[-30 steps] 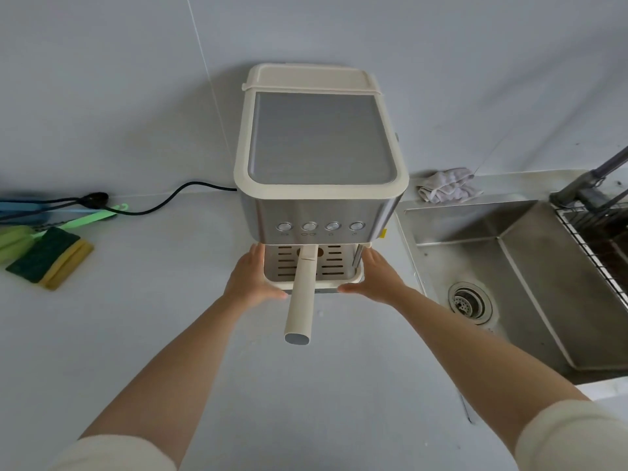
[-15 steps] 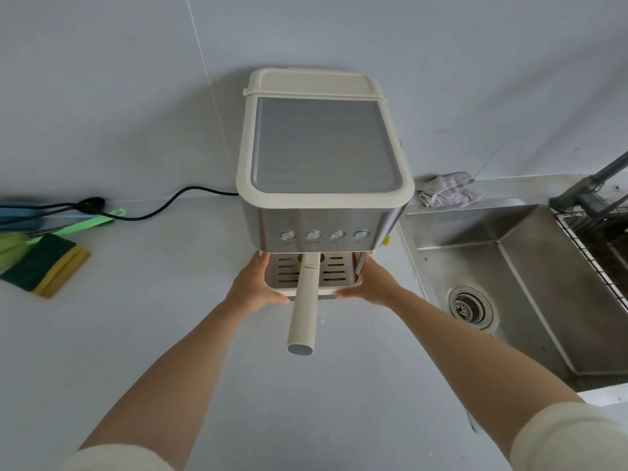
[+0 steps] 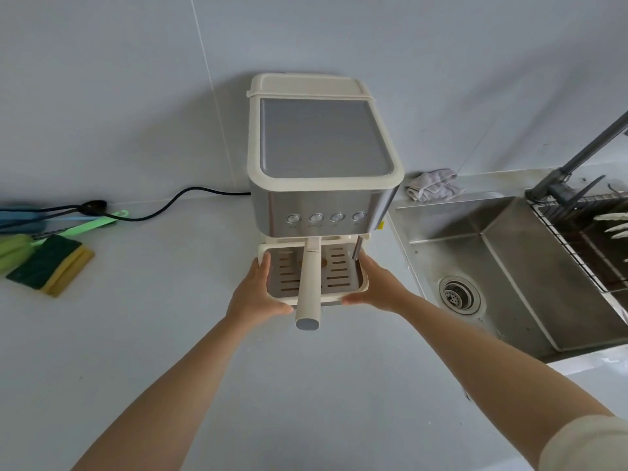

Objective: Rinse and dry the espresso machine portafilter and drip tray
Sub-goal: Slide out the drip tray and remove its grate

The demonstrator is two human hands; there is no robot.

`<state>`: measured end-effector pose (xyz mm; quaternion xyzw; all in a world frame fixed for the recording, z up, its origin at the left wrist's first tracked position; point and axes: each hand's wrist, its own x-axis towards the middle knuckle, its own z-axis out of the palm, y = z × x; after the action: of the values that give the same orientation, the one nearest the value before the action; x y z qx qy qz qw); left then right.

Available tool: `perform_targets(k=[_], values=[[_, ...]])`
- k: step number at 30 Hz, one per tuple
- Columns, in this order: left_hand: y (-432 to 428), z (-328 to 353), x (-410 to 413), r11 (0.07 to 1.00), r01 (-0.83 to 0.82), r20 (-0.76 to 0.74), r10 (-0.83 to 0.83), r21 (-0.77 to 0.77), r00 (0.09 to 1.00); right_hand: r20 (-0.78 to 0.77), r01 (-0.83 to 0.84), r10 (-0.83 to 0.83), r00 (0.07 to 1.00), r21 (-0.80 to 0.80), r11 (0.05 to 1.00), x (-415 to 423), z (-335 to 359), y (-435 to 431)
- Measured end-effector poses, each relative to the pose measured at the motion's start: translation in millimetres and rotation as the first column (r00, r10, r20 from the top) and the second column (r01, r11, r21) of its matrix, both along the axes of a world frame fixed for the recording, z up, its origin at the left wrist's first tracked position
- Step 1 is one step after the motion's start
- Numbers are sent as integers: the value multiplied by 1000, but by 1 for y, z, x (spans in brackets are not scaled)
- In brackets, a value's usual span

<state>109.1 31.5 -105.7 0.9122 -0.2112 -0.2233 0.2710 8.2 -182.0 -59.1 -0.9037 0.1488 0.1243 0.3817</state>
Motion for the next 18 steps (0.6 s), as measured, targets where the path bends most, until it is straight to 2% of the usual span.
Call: perform_targets(k=[11, 18], values=[[14, 8, -65, 998, 1, -40, 1, 56, 999, 25, -10, 10, 1000, -8, 1000, -64, -15, 10], [5, 9, -130, 999, -42, -37, 42, 0, 998, 30, -34, 33, 999, 35, 999, -116, -25, -4]])
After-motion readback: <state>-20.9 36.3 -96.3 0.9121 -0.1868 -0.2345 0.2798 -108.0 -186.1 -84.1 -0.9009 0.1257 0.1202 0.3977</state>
